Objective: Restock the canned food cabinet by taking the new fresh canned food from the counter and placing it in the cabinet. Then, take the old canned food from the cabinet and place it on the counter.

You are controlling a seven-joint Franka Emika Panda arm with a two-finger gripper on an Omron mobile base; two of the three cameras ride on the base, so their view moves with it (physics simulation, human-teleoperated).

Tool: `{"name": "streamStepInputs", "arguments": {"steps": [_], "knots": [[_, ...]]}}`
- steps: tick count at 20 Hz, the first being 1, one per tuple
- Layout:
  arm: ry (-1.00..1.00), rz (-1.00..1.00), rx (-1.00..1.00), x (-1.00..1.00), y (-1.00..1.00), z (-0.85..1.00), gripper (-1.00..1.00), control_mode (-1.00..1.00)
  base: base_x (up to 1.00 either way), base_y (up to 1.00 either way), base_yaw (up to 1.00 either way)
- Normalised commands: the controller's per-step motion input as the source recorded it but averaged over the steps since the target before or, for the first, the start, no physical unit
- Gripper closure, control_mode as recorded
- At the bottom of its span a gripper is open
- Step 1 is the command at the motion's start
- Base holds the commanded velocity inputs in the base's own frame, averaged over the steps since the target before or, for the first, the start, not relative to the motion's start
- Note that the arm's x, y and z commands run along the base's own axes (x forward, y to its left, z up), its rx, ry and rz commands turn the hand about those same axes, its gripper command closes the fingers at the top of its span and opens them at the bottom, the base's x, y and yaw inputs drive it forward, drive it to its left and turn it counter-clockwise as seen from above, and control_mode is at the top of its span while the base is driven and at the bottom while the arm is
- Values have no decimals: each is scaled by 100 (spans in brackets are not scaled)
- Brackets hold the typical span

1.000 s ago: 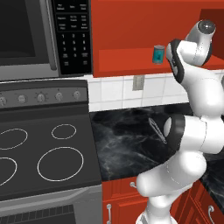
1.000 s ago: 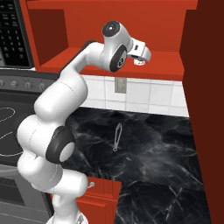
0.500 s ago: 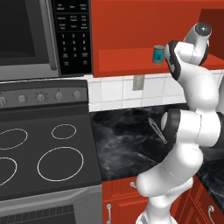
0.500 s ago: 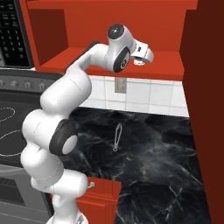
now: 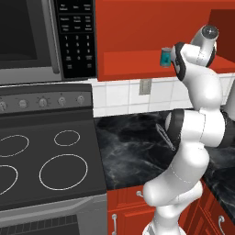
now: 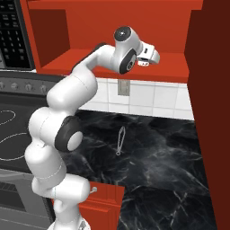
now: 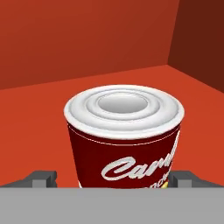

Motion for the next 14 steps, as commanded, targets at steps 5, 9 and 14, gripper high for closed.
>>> {"name": "streamStepInputs", "arguments": {"steps": [5, 9, 14], "knots": [[0, 0, 0, 16, -4, -6, 100, -100, 0, 0, 0], [0, 0, 0, 0, 0, 0, 100, -100, 0, 0, 0], [-2, 1, 0, -23, 0, 0, 100, -100, 0, 0, 0]]}}
